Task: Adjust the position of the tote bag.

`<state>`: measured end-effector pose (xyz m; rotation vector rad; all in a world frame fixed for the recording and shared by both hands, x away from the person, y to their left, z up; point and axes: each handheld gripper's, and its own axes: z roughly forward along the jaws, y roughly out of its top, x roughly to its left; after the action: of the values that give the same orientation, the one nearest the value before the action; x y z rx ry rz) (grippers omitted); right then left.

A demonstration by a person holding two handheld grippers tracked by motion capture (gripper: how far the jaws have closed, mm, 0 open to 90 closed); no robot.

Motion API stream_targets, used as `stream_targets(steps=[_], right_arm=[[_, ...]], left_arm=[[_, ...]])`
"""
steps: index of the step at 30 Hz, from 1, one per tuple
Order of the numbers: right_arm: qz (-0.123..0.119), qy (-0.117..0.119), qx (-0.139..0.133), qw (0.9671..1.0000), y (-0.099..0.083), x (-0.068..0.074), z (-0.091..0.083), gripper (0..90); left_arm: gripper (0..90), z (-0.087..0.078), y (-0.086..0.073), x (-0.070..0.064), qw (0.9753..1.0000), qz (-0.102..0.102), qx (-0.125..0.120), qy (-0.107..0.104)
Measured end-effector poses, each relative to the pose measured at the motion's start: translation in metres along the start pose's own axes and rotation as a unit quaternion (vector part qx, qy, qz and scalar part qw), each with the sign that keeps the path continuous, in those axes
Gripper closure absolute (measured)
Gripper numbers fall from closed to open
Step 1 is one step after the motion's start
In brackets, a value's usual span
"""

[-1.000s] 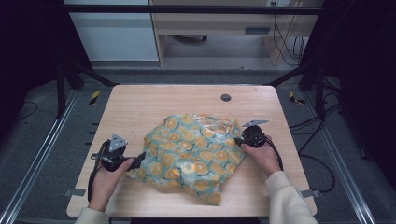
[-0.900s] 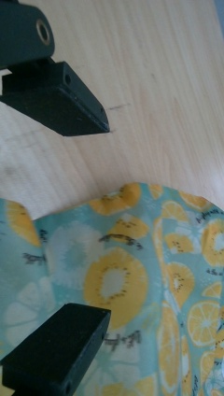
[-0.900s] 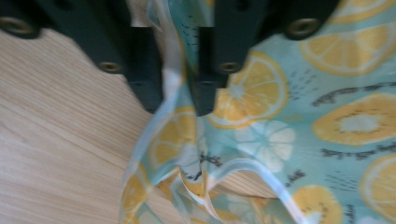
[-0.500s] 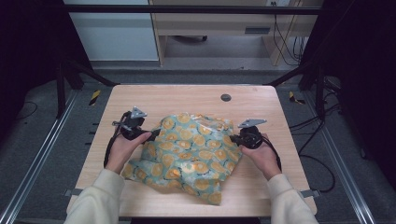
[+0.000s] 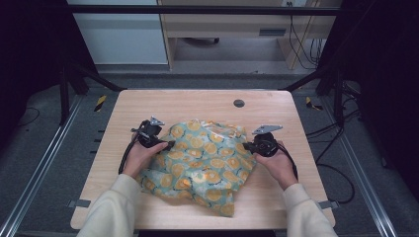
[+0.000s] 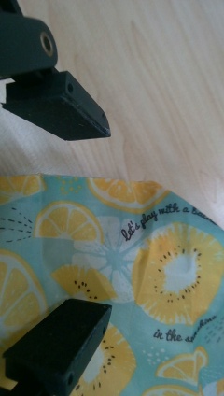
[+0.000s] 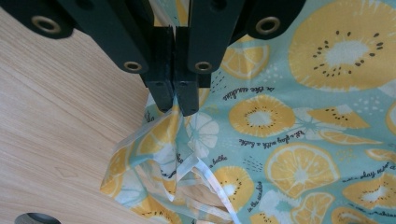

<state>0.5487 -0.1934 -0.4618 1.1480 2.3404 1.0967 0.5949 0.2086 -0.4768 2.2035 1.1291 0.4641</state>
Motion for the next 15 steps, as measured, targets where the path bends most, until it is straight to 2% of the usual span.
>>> stream_targets(steps=[10, 15], right_arm=[[0.0, -0.003, -0.003, 1.0, 0.0013, -0.0013, -0.0022, 89.2], [0.002, -0.003, -0.004, 1.0, 0.0011, -0.0019, -0.0033, 89.2]], left_arm=[[12.6, 0.0049, -0.002, -0.0064, 0.9997, 0.016, 0.019, -0.004], [13.8, 0.0085, -0.0028, -0.0084, 0.9995, 0.015, 0.027, -0.007]])
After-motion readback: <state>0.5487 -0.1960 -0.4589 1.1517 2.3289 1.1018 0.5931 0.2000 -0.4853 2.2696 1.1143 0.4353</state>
